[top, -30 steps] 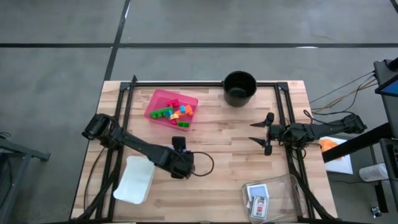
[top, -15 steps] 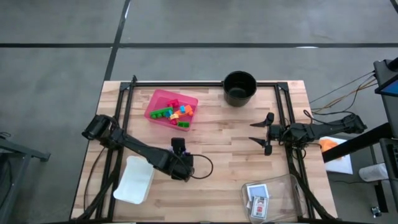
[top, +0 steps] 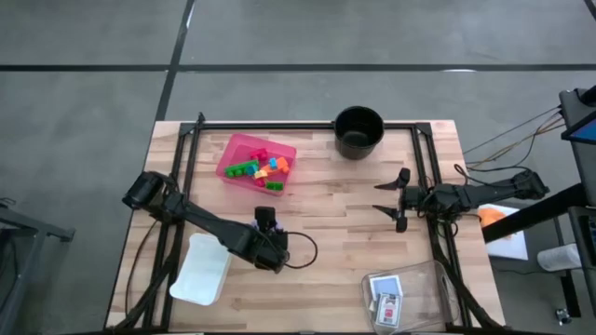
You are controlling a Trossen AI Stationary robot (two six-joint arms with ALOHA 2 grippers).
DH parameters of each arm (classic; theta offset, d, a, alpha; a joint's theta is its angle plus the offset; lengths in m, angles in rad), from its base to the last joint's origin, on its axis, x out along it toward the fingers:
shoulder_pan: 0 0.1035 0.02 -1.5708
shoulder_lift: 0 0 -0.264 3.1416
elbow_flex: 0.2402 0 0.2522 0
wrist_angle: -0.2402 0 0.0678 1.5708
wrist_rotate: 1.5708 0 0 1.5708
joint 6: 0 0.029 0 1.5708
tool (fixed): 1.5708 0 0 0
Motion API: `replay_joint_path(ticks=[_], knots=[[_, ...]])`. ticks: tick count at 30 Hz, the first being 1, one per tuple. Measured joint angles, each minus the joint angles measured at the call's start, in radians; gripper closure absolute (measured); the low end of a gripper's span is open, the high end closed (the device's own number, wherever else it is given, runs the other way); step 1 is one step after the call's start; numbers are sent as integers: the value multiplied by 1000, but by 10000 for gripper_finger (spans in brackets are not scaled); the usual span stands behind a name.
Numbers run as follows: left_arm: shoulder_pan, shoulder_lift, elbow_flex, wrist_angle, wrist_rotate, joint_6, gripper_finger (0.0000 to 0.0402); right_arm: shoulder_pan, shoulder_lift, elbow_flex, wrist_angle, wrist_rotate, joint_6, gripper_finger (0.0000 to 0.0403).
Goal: Pick & Place Toys
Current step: Put the purple dice into the white bin
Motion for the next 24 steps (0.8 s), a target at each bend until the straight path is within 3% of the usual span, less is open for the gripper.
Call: replay_joint_path(ticks=[5,11,14,21,24], knots=[[-39,-94,-15,-17,29,-30,176,0,0,0,0,0,0,117],[-113,-247,-20,0,-101,-54,201,0,1,0,0,0,0,117],[-147,-323,-21,-1,-117,-66,213,0,1,0,-1,0,0,117],[-261,-460,-23,-200,-128,-234,228,0,0,0,0,0,0,117],[-309,-488,-30,-285,-68,-321,232,0,0,0,0,0,0,117]])
